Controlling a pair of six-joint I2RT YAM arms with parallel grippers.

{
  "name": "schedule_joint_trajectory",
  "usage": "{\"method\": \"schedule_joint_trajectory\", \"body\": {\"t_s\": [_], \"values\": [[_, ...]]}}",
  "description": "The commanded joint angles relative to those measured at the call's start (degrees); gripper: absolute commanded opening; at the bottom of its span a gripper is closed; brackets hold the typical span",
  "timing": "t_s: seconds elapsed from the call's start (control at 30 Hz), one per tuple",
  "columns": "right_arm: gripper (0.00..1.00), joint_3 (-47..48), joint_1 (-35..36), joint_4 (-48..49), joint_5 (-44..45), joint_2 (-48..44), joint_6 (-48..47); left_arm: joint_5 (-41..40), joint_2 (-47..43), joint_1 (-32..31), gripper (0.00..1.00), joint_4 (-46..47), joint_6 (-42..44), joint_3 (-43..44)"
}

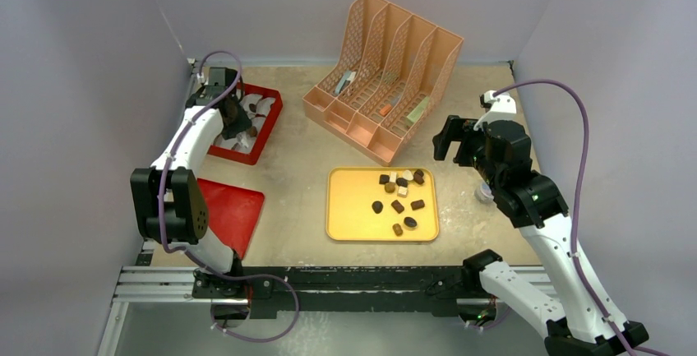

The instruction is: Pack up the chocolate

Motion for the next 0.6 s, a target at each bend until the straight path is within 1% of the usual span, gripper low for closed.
{"method": "schedule_joint_trajectory", "body": {"t_s": [0.0, 0.37, 0.57], "values": [[0.97, 0.38, -0.13, 2.9, -0.05, -0.25, -1.01, -0.19, -0.31, 0.53, 0.33, 3.35, 0.63, -0.22], [0.97, 0.34, -0.13, 2.54, 0.03, -0.36, -0.84, 0.34, -0.95, 0.49, 0.38, 3.36, 0.98, -0.9], [0.97, 0.32, -0.14, 2.5, 0.13, -0.38, -0.98, 0.65, -1.72, 0.51, 0.39, 2.84, 1.07, -0.58]]}}
